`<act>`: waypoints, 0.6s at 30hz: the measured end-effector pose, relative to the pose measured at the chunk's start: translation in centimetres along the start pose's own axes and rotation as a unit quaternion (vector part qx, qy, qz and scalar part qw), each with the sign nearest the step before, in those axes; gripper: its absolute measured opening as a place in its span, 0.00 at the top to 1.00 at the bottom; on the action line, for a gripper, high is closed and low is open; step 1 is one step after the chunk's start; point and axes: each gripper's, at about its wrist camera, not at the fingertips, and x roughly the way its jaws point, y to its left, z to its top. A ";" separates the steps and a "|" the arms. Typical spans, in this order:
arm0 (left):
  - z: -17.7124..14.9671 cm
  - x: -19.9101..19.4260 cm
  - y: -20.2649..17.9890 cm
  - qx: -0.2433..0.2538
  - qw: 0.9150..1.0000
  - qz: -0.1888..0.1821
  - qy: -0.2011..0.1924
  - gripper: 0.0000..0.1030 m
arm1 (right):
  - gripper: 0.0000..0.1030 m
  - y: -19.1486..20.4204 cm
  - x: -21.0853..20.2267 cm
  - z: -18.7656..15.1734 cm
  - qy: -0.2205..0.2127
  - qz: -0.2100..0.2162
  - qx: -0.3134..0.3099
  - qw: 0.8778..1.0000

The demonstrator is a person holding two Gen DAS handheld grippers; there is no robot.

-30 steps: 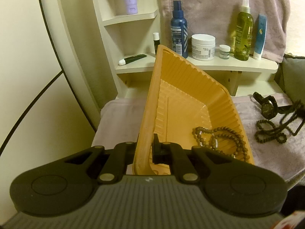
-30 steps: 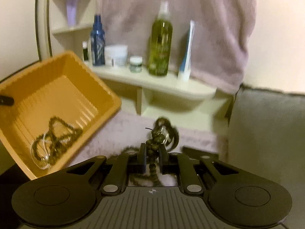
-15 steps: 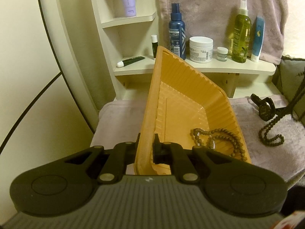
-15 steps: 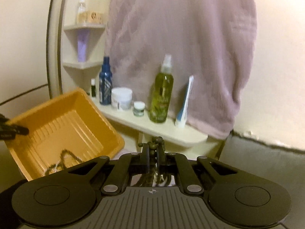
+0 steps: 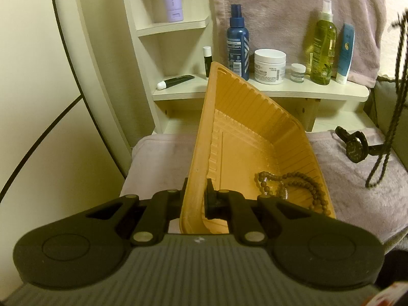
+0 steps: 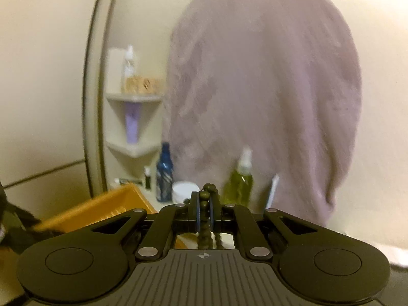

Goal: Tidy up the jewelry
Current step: 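Lift the long bead necklace high with the right gripper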

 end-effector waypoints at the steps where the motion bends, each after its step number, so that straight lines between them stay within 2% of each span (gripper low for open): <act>1: 0.0 0.0 0.0 0.000 1.000 0.000 0.000 0.93 | 0.93 0.2 0.0 0.6 -0.007 0.006 -0.001 1.000; 11: -0.1 0.2 0.3 -0.005 1.000 -0.003 0.001 0.93 | 0.93 3.1 1.4 5.4 -0.061 0.077 0.007 0.995; 14: -0.1 0.3 0.4 -0.007 1.000 -0.004 0.001 0.93 | 0.93 4.4 2.5 5.8 -0.058 0.100 0.008 0.993; 18: -0.1 0.4 0.5 -0.010 1.000 -0.004 0.002 0.93 | 0.93 5.6 5.1 4.7 -0.028 0.136 0.033 0.990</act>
